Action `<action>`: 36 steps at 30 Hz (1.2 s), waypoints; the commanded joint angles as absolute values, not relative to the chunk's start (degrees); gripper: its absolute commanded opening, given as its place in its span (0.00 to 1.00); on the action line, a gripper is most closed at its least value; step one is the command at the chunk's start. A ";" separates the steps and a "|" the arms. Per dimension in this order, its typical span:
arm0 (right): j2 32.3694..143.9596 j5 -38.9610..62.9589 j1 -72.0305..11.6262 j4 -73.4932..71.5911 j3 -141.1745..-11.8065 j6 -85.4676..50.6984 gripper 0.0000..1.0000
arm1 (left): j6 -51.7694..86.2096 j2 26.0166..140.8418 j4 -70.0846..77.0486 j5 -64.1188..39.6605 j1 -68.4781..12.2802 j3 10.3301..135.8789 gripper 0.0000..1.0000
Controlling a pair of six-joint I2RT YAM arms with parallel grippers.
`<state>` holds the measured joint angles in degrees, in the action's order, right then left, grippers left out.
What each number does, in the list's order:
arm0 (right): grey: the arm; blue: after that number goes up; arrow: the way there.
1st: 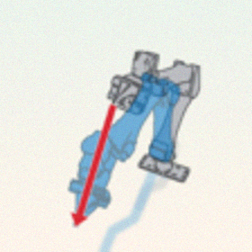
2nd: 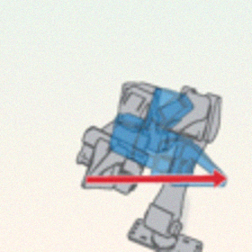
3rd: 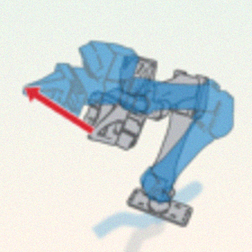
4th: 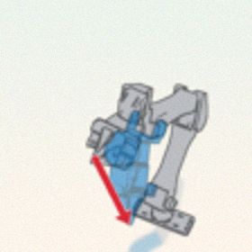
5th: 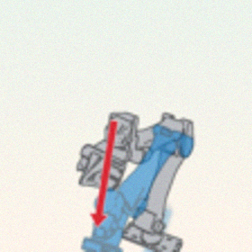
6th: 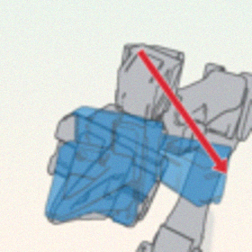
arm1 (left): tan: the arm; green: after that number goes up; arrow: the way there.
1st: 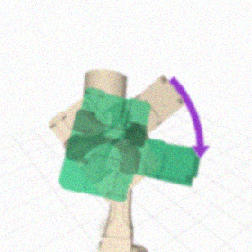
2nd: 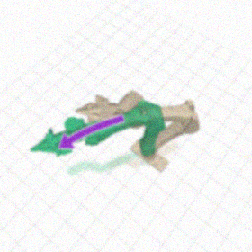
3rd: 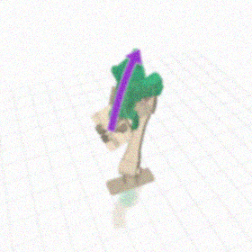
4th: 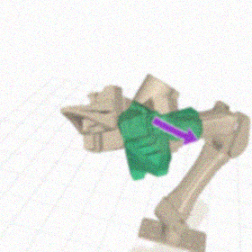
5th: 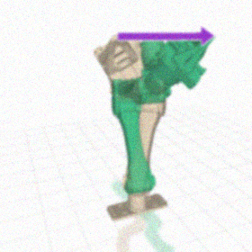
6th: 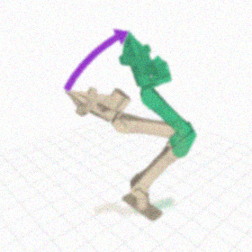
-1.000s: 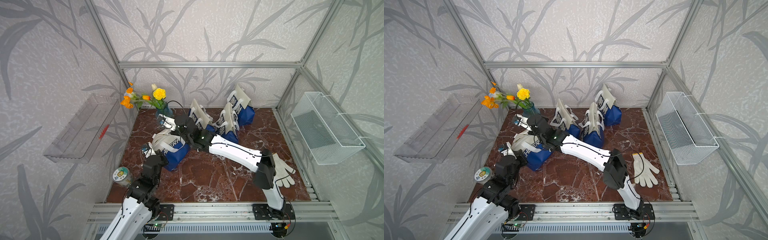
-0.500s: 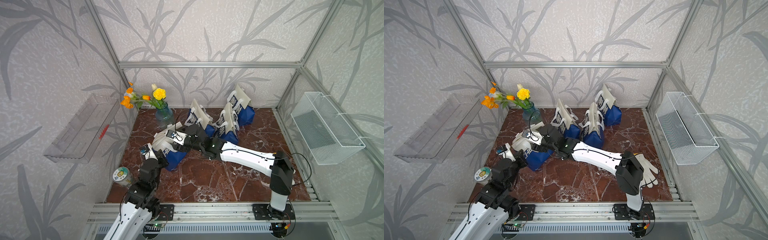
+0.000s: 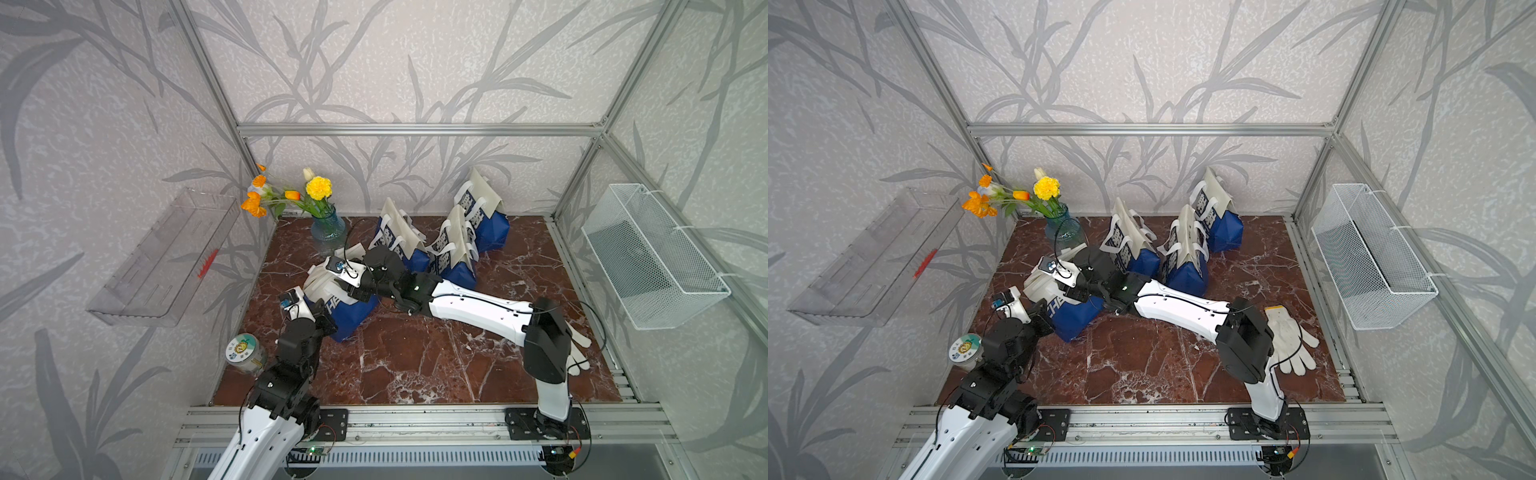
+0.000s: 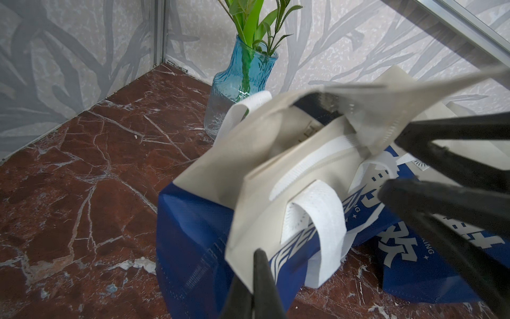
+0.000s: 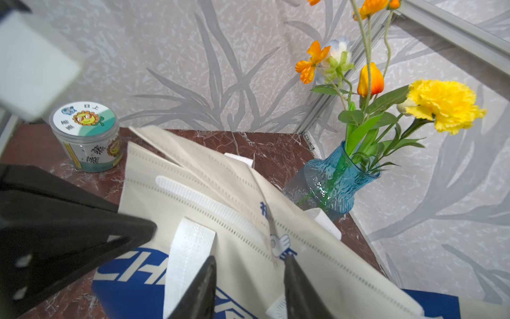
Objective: Open the takeout bag
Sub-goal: Open the takeout bag at the center of the board.
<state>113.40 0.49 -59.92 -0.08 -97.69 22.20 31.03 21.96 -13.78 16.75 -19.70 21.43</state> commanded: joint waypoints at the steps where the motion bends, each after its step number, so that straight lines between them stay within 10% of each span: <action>1: 114.88 0.37 -59.65 -1.14 -100.71 21.05 0.35 | 30.41 21.28 -13.56 16.30 -19.61 20.48 0.00; 13: 119.10 -3.45 -59.52 -2.99 -105.48 20.47 0.21 | 30.15 19.95 -13.58 16.37 -19.60 19.99 0.00; 18: 121.05 -5.78 -59.32 -2.24 -108.18 21.05 0.00 | 30.04 19.91 -13.02 16.00 -19.62 19.56 0.00; 36: 128.41 -28.41 -61.71 3.52 -130.03 48.34 0.00 | 32.86 26.98 -21.07 21.62 -19.60 23.03 0.00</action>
